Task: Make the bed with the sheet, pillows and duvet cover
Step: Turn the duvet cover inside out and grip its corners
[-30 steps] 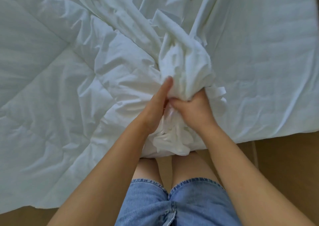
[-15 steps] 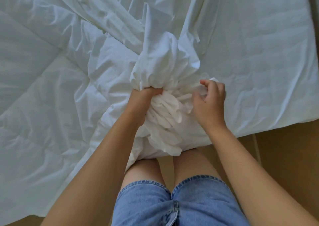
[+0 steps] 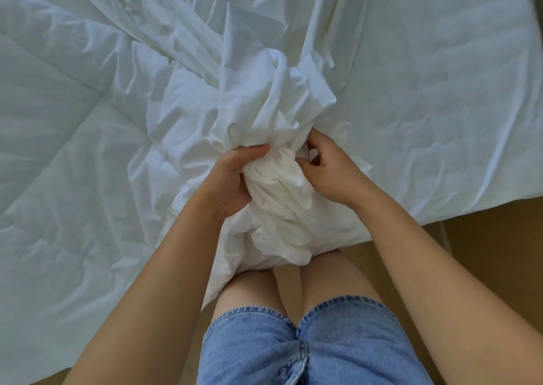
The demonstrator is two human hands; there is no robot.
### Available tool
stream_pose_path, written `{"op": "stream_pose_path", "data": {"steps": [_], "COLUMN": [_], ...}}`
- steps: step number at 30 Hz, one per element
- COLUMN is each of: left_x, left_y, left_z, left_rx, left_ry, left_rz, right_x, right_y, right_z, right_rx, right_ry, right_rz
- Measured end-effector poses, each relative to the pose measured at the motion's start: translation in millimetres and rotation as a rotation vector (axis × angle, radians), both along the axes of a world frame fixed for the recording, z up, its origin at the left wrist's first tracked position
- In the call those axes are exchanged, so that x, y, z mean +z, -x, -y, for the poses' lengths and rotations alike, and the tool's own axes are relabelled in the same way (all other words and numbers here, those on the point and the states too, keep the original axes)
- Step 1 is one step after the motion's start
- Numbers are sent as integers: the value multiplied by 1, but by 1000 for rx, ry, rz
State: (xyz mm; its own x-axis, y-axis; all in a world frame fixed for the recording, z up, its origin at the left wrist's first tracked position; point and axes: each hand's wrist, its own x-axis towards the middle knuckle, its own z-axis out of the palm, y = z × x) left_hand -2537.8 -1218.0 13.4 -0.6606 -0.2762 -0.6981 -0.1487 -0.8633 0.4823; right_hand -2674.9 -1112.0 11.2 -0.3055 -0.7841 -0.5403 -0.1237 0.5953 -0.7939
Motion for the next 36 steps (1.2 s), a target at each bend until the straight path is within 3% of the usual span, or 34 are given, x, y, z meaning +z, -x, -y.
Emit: {"op": "stream_pose_path", "data": {"steps": [5, 11, 14, 19, 22, 24, 26, 28, 30, 31, 34, 36], "left_x": [5, 3, 0, -6, -7, -7, -7, -8, -9, -9, -8, -8], "left_y": [9, 8, 0, -4, -4, -2, -2, -6, -12, -14, -14, -12], "left_z": [5, 4, 5, 10, 5, 1, 0, 1, 5, 6, 15, 19], "left_rx": [-207, -51, -52, -30, 38, 67, 97, 133, 146, 140, 69, 8], "left_ry": [30, 0, -29, -44, -31, -30, -34, -31, -44, -52, -22, 24], "left_rz": [-31, -89, -148, -101, -32, -18, -12, 1, 21, 36, 81, 88], "right_x": [8, 21, 24, 17, 21, 24, 22, 15, 8, 5, 6, 9], "right_y": [-13, -45, -57, -43, -38, -36, -33, -24, -12, -7, 4, 7], "right_z": [4, 13, 8, 17, 16, 12, 5, -2, -9, -13, -15, -9], "right_rx": [-61, -247, -174, 67, 128, 24, -138, -214, -128, -113, -251, -290], "right_ry": [124, 263, 286, 165, 206, 286, 328, 179, -101, -144, -28, 36], "right_rz": [-296, -154, -164, -417, -379, -356, -468, -674, -745, -688, -270, -109]}}
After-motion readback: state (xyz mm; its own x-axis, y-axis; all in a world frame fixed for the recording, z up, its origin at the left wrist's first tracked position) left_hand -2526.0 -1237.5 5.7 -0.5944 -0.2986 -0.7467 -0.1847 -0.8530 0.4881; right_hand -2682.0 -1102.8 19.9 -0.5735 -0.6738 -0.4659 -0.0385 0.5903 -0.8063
